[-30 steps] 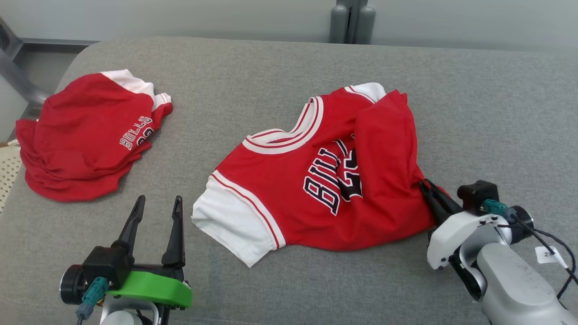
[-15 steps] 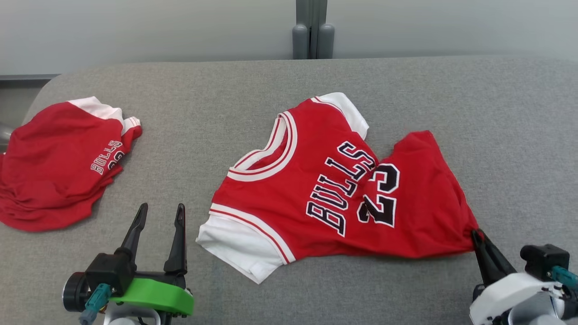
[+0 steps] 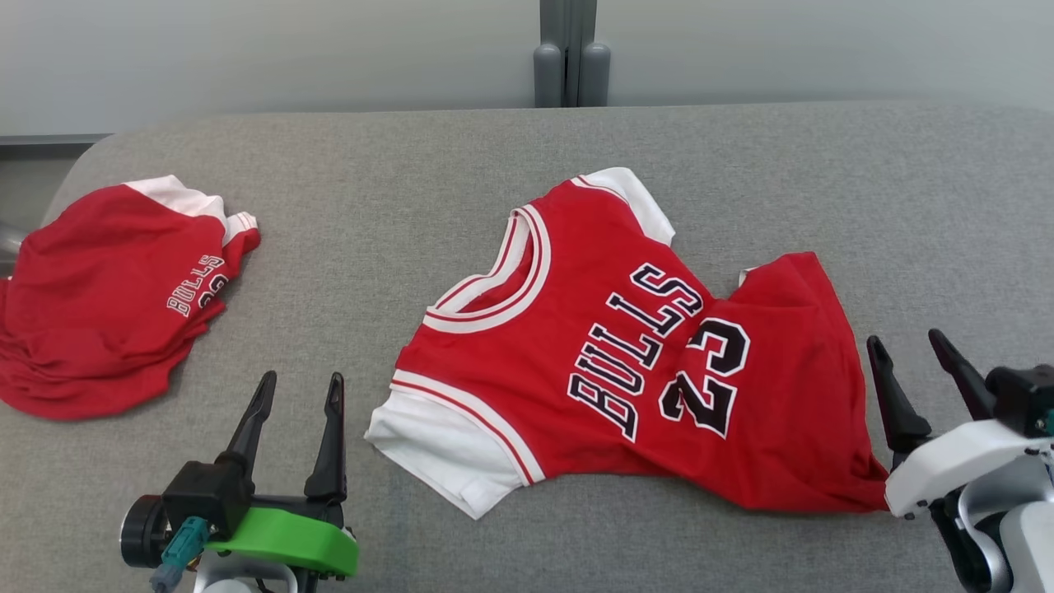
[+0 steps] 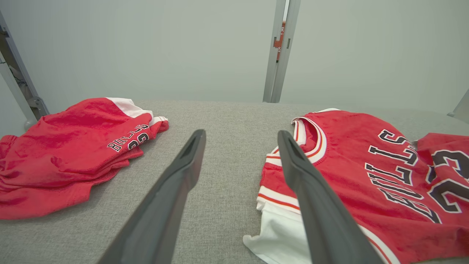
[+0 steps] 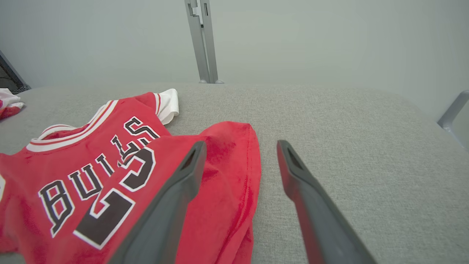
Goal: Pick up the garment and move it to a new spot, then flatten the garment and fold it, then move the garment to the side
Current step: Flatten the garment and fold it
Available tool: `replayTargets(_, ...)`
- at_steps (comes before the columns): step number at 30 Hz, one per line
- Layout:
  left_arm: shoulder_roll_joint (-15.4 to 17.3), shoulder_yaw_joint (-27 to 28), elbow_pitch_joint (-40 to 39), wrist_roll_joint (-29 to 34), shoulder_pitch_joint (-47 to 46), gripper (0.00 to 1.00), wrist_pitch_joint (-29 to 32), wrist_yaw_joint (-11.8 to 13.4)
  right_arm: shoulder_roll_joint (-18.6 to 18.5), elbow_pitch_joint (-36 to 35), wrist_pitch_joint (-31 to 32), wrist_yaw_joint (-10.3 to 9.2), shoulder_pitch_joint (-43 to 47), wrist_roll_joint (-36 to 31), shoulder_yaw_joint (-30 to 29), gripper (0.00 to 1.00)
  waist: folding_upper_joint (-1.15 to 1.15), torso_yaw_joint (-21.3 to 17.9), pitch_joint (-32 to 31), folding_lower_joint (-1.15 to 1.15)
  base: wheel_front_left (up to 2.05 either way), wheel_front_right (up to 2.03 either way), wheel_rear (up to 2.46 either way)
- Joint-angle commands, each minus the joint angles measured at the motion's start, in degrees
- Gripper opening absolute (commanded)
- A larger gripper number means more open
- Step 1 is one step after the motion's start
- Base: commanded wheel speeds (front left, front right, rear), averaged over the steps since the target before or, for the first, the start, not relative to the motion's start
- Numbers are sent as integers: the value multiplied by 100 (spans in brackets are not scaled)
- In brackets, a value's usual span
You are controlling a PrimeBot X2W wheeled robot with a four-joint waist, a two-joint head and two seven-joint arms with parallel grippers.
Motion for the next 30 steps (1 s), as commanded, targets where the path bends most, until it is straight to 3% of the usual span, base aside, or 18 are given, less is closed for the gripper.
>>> replayTargets(1,32,11,-1,-52,-55,100,-3,-14,-52,59,85,-10,-154,-73,-13,100,0,47,45,0,0,0,0)
replayTargets(8,-16,-5,-10,-50,-167,100,-3,-14,-222,885,369,-10,-648,-317,78,100,0,228,216,0,0,0,0)
replayTargets(18,-65,33,-37,-37,-215,100,-3,-14,-37,2197,482,-10,-927,-104,351,100,0,332,356,0,0,0,0)
replayTargets(19,-68,39,-35,-34,-215,100,-3,-14,-26,2279,509,-10,-961,-35,399,47,0,331,361,0,0,0,0)
replayTargets(20,-71,43,-31,-31,-216,100,-3,-14,-35,2325,518,-10,-1001,12,442,16,0,329,361,0,0,0,0)
replayTargets(21,-75,42,-27,-27,-224,100,-3,-14,-55,2358,488,-10,-1068,76,490,0,0,330,366,0,0,0,0)
replayTargets(30,-86,-22,-23,-38,-341,100,-3,-14,-421,2332,19,-10,-2057,147,623,0,0,423,480,0,0,0,0)
